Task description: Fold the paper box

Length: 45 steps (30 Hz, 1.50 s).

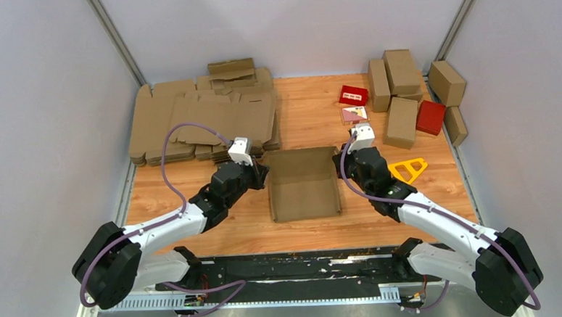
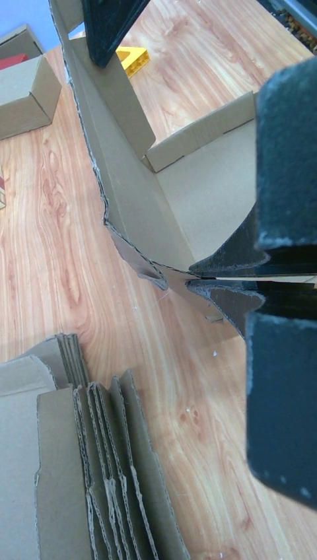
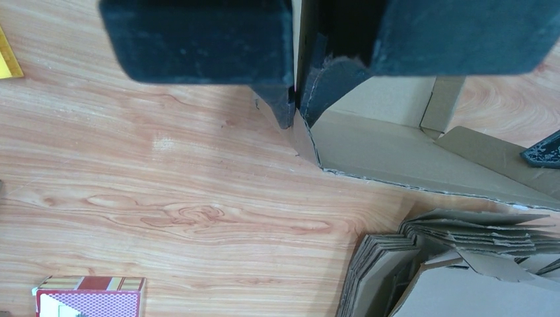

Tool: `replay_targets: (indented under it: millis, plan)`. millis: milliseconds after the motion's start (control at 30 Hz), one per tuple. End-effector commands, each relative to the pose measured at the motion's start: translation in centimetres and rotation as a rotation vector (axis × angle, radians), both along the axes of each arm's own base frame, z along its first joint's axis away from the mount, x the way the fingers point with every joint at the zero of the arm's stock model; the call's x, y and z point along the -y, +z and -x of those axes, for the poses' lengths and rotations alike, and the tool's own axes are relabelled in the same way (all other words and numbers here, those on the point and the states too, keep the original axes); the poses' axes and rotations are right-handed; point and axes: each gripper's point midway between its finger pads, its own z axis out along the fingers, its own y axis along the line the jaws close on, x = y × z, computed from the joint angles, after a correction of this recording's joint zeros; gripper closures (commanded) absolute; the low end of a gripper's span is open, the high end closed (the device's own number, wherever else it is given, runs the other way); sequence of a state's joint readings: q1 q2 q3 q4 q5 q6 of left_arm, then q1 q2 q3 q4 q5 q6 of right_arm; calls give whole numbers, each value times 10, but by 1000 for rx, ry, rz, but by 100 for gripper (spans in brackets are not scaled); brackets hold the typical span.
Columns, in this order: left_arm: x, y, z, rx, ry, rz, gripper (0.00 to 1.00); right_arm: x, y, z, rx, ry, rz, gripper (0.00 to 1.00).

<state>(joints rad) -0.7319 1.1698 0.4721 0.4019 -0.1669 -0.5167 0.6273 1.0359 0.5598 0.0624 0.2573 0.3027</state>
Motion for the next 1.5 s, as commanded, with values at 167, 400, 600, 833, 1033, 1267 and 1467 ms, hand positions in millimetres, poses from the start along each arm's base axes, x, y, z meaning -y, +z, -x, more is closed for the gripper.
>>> replay_targets:
  millis: [167, 400, 600, 833, 1033, 1267, 1467]
  plan:
    - [4, 6, 3, -1, 3, 68, 100, 4, 12, -2, 65, -61, -82, 100]
    - [-4, 12, -2, -32, 33, -34, 92, 0, 23, -3, 79, -35, -56, 100]
    - [-21, 22, 3, -53, 53, -137, 62, 0, 27, -3, 106, -10, -19, 100]
    - [-25, 30, -7, -43, 60, -220, 35, -5, 37, -9, 159, 26, 12, 100]
    - [-17, 53, -44, 15, 20, -283, 25, -18, 48, -17, 198, 127, 118, 100]
    - [-19, 65, -78, 39, -65, -200, 22, -27, 43, -23, 187, 194, 140, 100]
    - [-10, 63, -78, 26, -132, -219, 43, -28, 41, -27, 170, 189, 139, 100]
